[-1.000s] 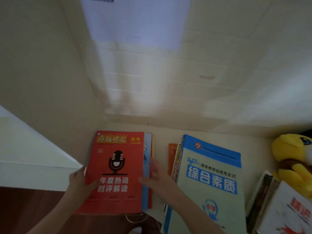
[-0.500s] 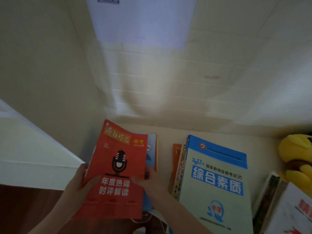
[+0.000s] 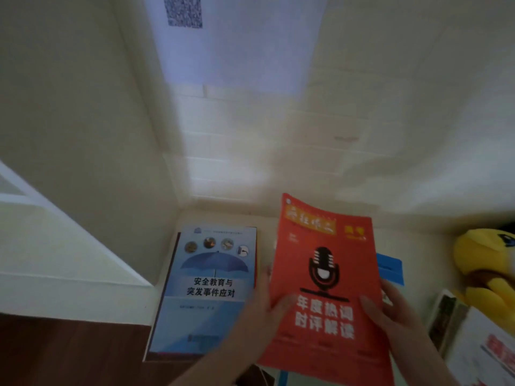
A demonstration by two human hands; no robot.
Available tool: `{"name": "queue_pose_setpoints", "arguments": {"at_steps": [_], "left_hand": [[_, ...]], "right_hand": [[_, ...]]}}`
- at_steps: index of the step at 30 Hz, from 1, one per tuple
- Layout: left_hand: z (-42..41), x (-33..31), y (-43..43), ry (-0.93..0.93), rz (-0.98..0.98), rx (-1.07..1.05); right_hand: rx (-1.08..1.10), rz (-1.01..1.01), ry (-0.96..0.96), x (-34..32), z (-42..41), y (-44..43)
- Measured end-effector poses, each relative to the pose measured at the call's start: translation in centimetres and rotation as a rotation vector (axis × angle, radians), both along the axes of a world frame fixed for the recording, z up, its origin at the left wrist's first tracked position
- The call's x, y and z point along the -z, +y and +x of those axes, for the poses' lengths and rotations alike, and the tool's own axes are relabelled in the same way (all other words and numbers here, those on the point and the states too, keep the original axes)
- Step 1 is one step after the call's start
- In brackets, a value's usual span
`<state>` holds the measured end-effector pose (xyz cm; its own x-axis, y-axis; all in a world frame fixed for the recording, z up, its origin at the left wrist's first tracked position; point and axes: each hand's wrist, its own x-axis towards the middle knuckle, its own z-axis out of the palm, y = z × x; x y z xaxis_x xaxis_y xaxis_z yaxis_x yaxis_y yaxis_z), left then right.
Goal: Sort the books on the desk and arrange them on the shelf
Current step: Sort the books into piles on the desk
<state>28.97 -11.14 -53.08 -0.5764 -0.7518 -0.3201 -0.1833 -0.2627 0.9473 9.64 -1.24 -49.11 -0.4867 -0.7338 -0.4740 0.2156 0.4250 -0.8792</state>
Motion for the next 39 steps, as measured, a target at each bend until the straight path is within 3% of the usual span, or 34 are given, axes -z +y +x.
{"name": "queue_pose_setpoints", "arguments": {"at_steps": [11, 25, 32, 39], "left_hand": [[-1.9, 4.5, 3.1, -0.296, -0.190, 0.268], [-2.2, 5.7, 4.0, -0.462, -0.404, 0.370], [-3.2, 5.2, 4.3, -0.482, -0.303, 0.366], [-3.3, 5.0, 4.4, -0.527, -0.359, 0.411]], "right_hand": [[0.216, 0.240, 0.037, 4.1, -2.1, 5.9], [0.113, 0.307, 0.394, 6.7, -2.2, 6.7], [0.087, 0.315, 0.545, 7.2, -2.0, 6.6], [0.063, 0.511, 0.853, 7.6, -1.6, 6.5]]}}
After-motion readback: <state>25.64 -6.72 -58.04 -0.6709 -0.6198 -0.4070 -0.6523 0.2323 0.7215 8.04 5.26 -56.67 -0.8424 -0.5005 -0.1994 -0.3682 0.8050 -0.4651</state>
